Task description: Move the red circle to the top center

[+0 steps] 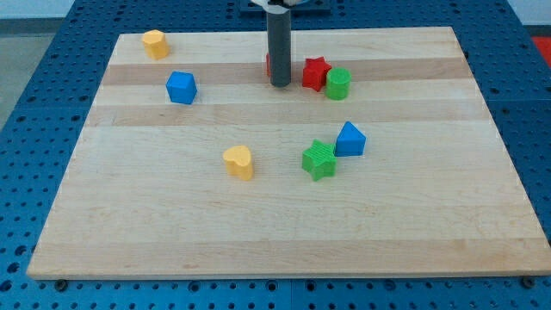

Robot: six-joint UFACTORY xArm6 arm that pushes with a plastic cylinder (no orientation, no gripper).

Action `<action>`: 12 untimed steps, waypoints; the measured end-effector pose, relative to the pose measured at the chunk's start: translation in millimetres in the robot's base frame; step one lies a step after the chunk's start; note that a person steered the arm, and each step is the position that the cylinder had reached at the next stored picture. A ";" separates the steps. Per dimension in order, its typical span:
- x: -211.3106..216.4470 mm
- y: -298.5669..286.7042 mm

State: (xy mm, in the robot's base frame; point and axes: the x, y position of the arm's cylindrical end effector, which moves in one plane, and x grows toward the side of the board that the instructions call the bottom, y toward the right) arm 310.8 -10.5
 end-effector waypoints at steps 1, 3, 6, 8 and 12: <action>-17.2 0.0; -44.5 0.0; -37.9 -27.1; -73.0 -57.5; -82.0 -22.6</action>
State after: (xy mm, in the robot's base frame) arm 228.8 -33.0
